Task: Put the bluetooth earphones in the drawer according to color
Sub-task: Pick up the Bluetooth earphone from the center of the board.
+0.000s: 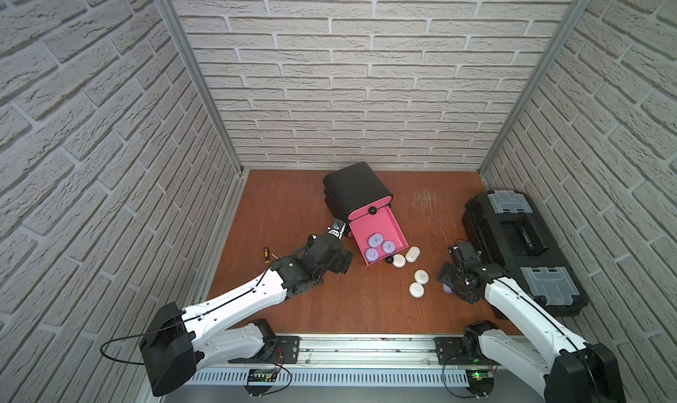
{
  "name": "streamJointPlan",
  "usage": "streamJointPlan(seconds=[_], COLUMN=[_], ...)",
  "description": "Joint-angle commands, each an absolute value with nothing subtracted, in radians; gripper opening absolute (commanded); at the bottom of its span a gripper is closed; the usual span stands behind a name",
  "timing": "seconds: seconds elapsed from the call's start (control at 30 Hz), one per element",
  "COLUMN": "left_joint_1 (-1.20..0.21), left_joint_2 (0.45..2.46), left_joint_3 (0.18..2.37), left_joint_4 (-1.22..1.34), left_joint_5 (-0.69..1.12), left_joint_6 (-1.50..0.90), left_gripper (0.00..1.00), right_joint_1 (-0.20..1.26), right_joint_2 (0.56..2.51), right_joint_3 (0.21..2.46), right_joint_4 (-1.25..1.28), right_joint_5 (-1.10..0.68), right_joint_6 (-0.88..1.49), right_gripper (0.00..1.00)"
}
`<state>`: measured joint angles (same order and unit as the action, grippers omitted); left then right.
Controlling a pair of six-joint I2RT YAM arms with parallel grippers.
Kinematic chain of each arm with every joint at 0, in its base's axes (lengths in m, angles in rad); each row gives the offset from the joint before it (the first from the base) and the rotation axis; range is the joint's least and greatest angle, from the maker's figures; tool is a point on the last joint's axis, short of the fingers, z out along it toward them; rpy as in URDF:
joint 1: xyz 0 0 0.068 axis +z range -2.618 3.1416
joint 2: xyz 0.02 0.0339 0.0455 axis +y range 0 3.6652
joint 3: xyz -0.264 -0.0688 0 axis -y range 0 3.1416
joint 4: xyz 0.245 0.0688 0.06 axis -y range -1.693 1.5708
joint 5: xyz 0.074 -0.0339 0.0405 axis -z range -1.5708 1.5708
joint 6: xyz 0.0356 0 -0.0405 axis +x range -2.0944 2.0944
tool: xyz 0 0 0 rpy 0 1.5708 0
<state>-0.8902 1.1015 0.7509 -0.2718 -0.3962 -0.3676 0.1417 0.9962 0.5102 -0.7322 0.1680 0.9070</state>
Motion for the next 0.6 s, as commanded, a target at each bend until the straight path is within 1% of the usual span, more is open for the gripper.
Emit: streamJointPlan(seconds=[0.0, 0.07, 0.13, 0.17, 0.37, 0.47, 0.57], left_joint_1=[-0.881, -0.881, -0.881, -0.881, -0.879, -0.879, -0.879], left_joint_2=[1.103, 1.107, 1.109, 1.11, 1.129, 1.131, 1.128], left_joint_3=[0.745, 0.744, 0.746, 0.745, 0.749, 0.748, 0.743], left_joint_4=[-0.231, -0.232, -0.232, -0.23, -0.23, -0.229, -0.223], left_joint_5=[-0.405, -0.403, -0.405, -0.406, -0.416, -0.417, -0.424], left_joint_6=[-0.358, -0.357, -0.356, -0.357, -0.354, -0.353, -0.352], left_gripper=[0.98, 0.98, 0.98, 0.98, 0.98, 0.98, 0.98], right_joint_1=[0.11, 0.095, 0.088, 0.086, 0.076, 0.073, 0.07], right_joint_2=[1.029, 1.056, 1.086, 1.101, 1.202, 1.234, 1.232], right_joint_3=[0.515, 0.515, 0.511, 0.511, 0.518, 0.526, 0.538], right_joint_4=[-0.689, -0.676, -0.655, -0.648, -0.614, -0.609, -0.619], right_joint_5=[0.123, 0.104, 0.075, 0.066, 0.024, 0.012, -0.003], right_joint_6=[0.914, 0.913, 0.913, 0.915, 0.916, 0.91, 0.892], right_gripper=[0.78, 0.74, 0.73, 0.7, 0.55, 0.45, 0.42])
